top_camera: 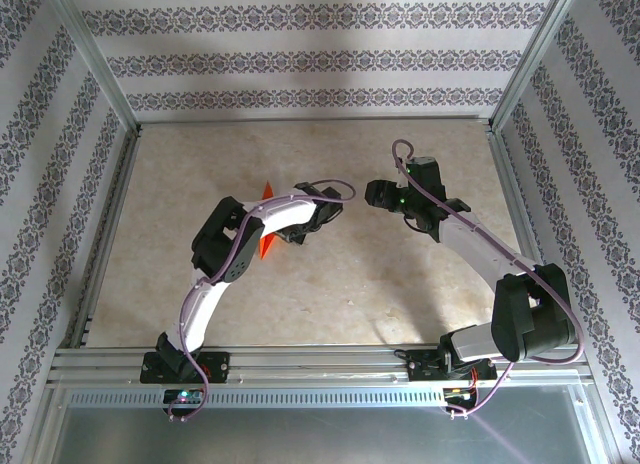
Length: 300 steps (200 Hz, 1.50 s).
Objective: Fold a paper plane with a square sheet of paper (pick it up from the middle)
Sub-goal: Turn over the paper at the center of the table, then move the paper to the center of the table.
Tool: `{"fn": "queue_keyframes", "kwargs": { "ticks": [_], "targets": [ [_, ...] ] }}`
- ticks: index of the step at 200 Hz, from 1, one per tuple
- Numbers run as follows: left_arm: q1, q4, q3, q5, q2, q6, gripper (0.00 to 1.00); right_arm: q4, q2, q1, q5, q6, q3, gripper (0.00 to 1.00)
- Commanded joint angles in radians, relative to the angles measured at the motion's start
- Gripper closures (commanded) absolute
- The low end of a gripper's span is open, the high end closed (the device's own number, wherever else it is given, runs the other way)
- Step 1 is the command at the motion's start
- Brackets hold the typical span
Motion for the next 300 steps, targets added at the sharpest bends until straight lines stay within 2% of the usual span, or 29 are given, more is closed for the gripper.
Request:
{"fn": "queue_keyframes", "kwargs": {
  "ticks": [1, 29, 46, 82, 97, 116, 144, 177, 211, 230, 265, 300],
  "targets": [
    [-0.014, -0.015, 0.029, 0.07, -0.004, -0.006, 0.72, 0.002, 0.01, -0.008, 0.016, 0.027, -0.013, 0.32],
    [-0.026, -0.002, 0.039, 0.161, -0.046, -0.018, 0.67, 0.015, 0.011, -0.022, 0.004, 0.061, -0.019, 0.32],
    [-0.041, 0.011, 0.05, 0.257, -0.087, -0.03, 0.62, 0.025, 0.013, -0.028, -0.008, 0.08, -0.021, 0.32],
    [-0.06, 0.132, 0.027, 0.563, -0.211, -0.067, 0.59, 0.041, 0.03, -0.032, -0.033, 0.102, -0.019, 0.32],
    [-0.056, 0.2, -0.014, 0.629, -0.28, -0.069, 0.57, 0.044, 0.043, -0.032, -0.056, 0.108, -0.01, 0.33],
    [-0.03, 0.247, -0.078, 0.63, -0.367, -0.064, 0.56, 0.047, 0.06, -0.031, -0.084, 0.113, -0.003, 0.33],
    [0.057, 0.37, -0.283, 0.624, -0.507, -0.069, 0.59, 0.058, 0.082, -0.014, -0.115, 0.119, 0.002, 0.33],
    [0.171, 0.524, -0.493, 0.745, -0.589, -0.11, 0.65, 0.07, 0.105, 0.024, -0.125, 0.128, 0.005, 0.33],
    [0.205, 0.609, -0.577, 0.821, -0.599, -0.099, 0.71, 0.073, 0.132, 0.05, -0.132, 0.145, 0.015, 0.33],
    [0.214, 0.602, -0.583, 0.802, -0.577, -0.11, 0.77, 0.073, 0.142, 0.061, -0.137, 0.148, 0.023, 0.33],
    [0.231, 0.582, -0.587, 0.686, -0.554, -0.12, 0.81, 0.073, 0.153, 0.075, -0.142, 0.148, 0.033, 0.33],
    [0.252, 0.596, -0.588, 0.666, -0.516, -0.134, 0.84, 0.073, 0.16, 0.085, -0.137, 0.154, 0.036, 0.33]
  ]
}}
